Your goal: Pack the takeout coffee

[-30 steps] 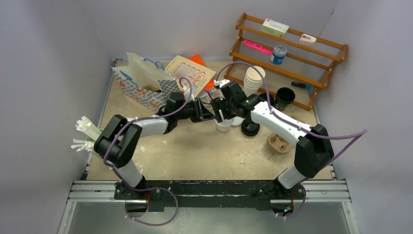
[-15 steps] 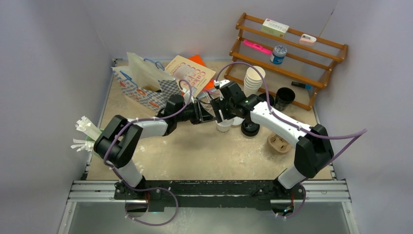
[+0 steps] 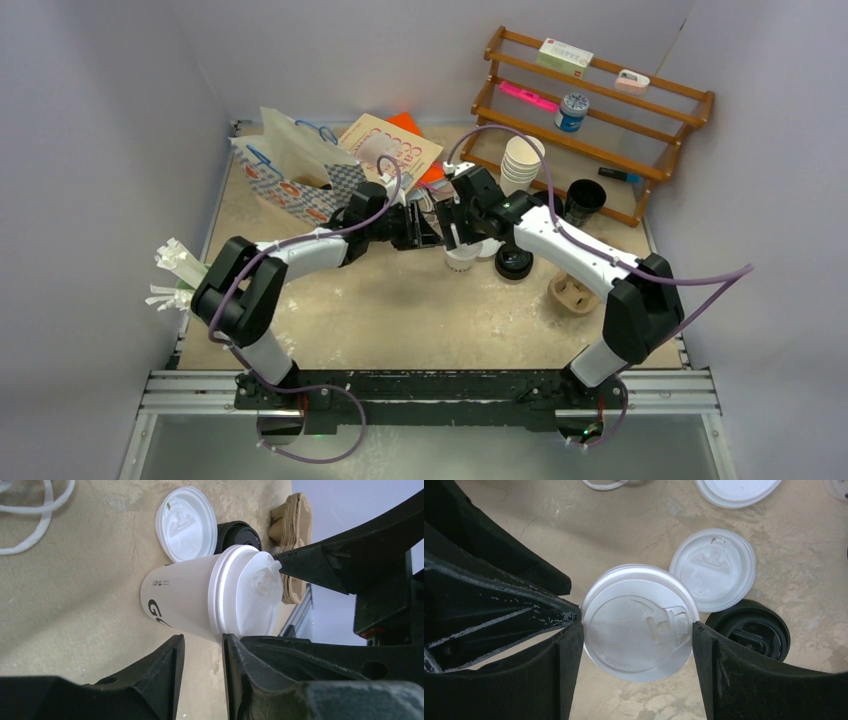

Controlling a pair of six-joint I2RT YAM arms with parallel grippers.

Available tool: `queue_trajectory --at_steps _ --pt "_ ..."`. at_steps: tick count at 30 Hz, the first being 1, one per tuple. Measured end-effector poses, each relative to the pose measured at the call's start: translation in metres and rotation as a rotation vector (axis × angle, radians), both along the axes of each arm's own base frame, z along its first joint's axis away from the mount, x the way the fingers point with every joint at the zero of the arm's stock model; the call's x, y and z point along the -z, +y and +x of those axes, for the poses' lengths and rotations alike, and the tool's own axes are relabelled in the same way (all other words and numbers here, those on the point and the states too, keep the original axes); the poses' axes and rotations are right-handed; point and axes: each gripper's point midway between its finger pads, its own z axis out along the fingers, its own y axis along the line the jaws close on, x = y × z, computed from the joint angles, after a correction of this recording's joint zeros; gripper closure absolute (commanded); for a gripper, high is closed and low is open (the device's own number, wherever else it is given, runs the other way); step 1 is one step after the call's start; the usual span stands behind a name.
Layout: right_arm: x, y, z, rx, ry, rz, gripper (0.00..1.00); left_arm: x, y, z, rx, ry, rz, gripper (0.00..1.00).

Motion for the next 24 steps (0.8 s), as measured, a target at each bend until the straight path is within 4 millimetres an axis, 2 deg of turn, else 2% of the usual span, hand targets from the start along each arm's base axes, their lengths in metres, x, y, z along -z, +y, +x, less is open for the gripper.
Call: queue_trajectory --at_steps 7,11,12,18,24 --pt "-0.001 -0.01 -0.005 0.129 0.076 -0.031 0.2 -0.005 0.006 0.004 -0.012 -0.038 0.11 0.58" --pt "0.0 -0.008 -0.003 0.213 0.115 -0.026 0.02 -0.013 0.012 0.004 -0.023 -0.061 0.132 0.57" --pt "0.002 -0.008 -0.004 0.229 0.125 -0.023 0.01 -0.013 0.012 0.003 -0.023 -0.063 0.134 0.57" --pt "0.007 -0.008 -0.009 0.287 0.159 -0.007 0.01 -0.013 0.013 0.002 -0.018 -0.062 0.136 0.57" --pt "-0.007 -0.009 -0.01 0.291 0.135 0.023 0.01 -0.014 0.009 -0.002 -0.01 -0.052 0.1 0.57"
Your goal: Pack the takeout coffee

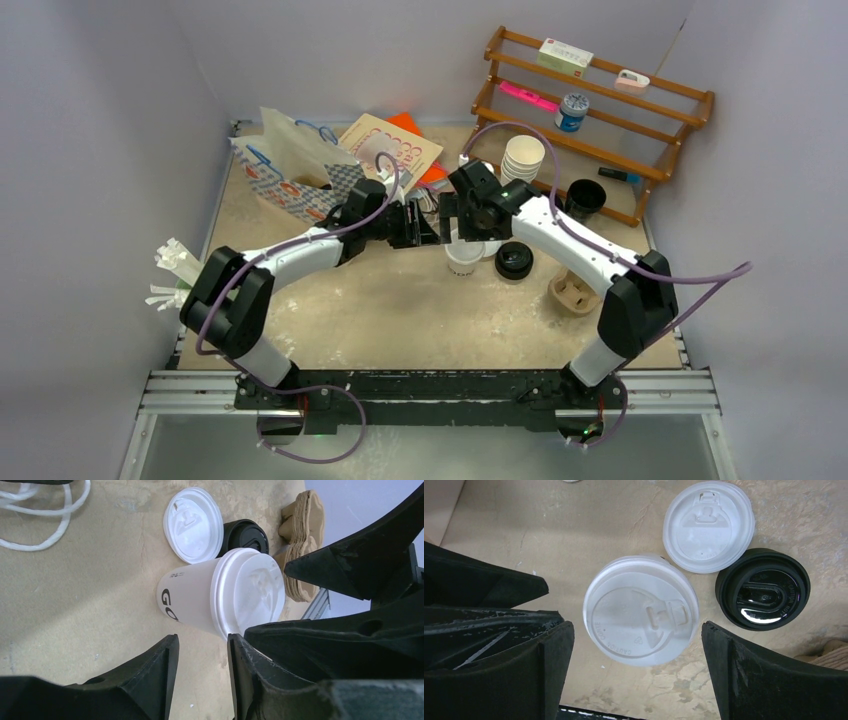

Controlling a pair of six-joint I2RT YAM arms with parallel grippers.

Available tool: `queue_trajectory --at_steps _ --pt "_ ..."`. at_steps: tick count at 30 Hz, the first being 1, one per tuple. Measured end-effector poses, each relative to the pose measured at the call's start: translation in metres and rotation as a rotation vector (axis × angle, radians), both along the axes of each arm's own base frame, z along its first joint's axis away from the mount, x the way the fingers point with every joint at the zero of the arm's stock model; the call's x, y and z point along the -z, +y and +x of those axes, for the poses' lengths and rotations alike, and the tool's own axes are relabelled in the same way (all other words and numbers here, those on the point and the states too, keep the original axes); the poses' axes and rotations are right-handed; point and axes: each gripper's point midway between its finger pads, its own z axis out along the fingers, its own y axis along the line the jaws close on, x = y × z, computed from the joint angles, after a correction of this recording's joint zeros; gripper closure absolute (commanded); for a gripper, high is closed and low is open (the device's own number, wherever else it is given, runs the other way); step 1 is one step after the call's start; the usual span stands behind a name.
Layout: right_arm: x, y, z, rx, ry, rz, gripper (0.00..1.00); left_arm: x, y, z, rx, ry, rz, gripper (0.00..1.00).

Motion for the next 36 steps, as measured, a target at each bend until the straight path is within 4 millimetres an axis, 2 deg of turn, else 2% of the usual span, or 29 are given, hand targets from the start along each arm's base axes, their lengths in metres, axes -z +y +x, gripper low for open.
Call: queue_trajectory --at_steps 8,18,25,36 --pt "-0.01 -0.004 -0.004 -0.024 -0.015 -0.004 0.02 -0.001 -0.009 -0.009 0.008 0.037 -0.102 0.62" --pt "0.005 -0.008 -0.016 -0.154 -0.007 -0.026 0.04 0.002 -0.019 -0.011 0.017 0.074 -0.16 0.65" --pt "0.006 -0.005 -0.013 -0.181 -0.022 -0.014 0.1 0.004 -0.02 -0.01 0.014 0.078 -0.162 0.72" --pt "0.004 -0.003 -0.008 -0.178 -0.033 0.0 0.12 0.009 -0.021 -0.01 0.02 0.087 -0.16 0.77"
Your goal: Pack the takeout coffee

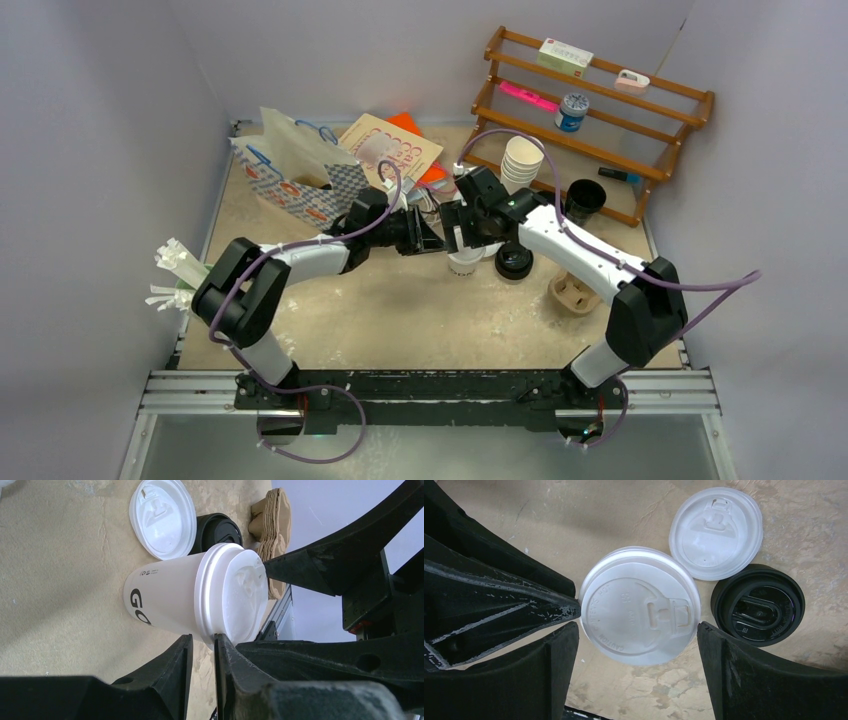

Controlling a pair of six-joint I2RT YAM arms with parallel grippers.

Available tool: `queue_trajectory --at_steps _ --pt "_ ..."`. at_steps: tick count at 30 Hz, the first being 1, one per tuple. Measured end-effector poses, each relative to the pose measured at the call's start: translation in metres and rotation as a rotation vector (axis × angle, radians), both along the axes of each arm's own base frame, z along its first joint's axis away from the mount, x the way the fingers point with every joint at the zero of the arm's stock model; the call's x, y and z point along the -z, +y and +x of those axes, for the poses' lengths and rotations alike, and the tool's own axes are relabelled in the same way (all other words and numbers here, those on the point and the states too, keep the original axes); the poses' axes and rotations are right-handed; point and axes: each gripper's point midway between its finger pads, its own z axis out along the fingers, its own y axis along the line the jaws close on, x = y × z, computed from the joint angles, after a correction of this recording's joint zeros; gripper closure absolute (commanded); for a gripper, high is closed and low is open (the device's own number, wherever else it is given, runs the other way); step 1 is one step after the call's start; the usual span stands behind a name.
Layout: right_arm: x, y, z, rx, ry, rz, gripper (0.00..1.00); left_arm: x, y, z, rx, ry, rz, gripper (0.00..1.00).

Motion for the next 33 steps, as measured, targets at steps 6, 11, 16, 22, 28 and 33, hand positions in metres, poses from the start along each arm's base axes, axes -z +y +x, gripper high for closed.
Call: queue_trajectory --at_steps 6,11,16,22,28,33 --pt "0.0037 -0.0019 0.0016 0.008 0.009 -0.006 0.17 -0.0002 -0.0002 -0.0007 0.006 -0.002 -0.001 0.79" --pt "0.0046 -0.0015 0.0025 0.009 0.008 -0.007 0.19 0.0017 -0.0001 -0.0012 0.009 0.001 0.002 0.79" --pt "0.0047 -0.0013 0.0027 0.008 0.008 -0.007 0.19 0.0024 -0.0002 -0.001 0.011 0.002 0.002 0.79" --pt "0.0046 -0.0012 0.003 0.008 0.007 -0.006 0.06 0.0036 -0.0003 -0.0001 0.02 -0.008 0.007 0.79" --pt "0.0079 -0.0032 0.0023 0.011 0.019 -0.012 0.02 0.0041 -0.0009 -0.0012 0.031 -0.01 0.009 0.78" --pt "0.0098 -0.0047 0.0021 0.012 0.022 -0.016 0.09 0.0005 -0.0015 0.0026 0.039 -0.015 0.043 0.69"
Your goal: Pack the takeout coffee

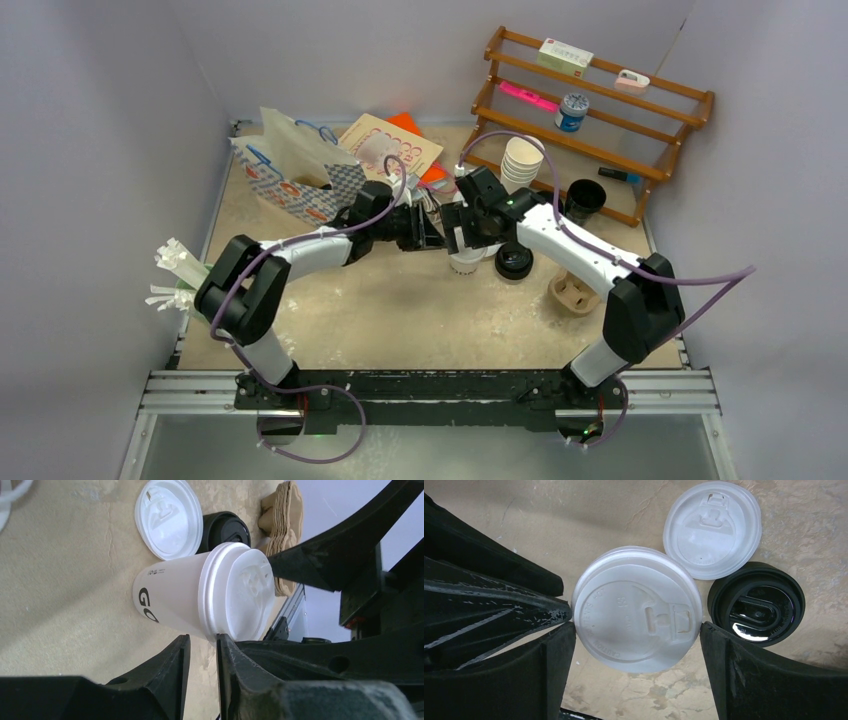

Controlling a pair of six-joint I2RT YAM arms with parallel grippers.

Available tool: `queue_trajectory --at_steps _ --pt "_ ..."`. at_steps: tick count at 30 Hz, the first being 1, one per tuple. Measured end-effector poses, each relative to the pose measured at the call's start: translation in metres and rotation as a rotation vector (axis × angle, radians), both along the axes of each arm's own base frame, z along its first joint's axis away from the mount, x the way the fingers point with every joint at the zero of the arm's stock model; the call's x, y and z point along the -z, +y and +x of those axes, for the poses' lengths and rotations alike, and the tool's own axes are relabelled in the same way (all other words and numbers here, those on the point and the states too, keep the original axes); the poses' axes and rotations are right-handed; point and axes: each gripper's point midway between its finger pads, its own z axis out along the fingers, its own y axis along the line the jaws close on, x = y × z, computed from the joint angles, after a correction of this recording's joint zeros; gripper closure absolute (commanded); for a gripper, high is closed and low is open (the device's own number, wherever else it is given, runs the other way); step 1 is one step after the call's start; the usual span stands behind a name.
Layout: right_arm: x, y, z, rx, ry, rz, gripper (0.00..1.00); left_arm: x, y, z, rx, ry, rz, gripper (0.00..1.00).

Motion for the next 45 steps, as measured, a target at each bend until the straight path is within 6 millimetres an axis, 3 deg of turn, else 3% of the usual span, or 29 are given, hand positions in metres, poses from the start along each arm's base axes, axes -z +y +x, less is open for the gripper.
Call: queue_trajectory --at_steps 7,11,17,21,28,33,38,45 --pt "0.0 0.0 0.002 0.0 -0.007 0.005 0.14 -0.028 -0.006 0.019 -0.009 -0.061 0.017 0.65" --pt "0.0 0.0 0.004 0.001 -0.013 0.008 0.04 -0.037 -0.007 0.025 -0.015 -0.08 0.02 0.65" --pt "0.0 -0.001 0.004 -0.007 -0.016 0.001 0.02 -0.04 0.004 0.021 -0.044 -0.072 0.073 0.63" --pt "0.0 -0.002 0.005 -0.003 -0.02 -0.004 0.01 -0.064 0.017 0.024 -0.093 -0.122 0.11 0.63" --pt "-0.002 -0.001 0.011 0.011 -0.033 -0.01 0.01 -0.141 0.053 0.048 -0.267 -0.293 0.146 0.57" --pt "0.002 0.002 0.015 0.016 -0.025 -0.012 0.02 -0.182 0.087 0.057 -0.417 -0.382 0.207 0.4" --pt "0.002 0.003 0.016 0.018 -0.026 -0.008 0.05 -0.209 0.118 0.059 -0.553 -0.433 0.269 0.22" --pt "-0.002 0.005 0.019 0.022 -0.033 -0.002 0.01 -0.228 0.157 0.059 -0.712 -0.47 0.356 0.18"
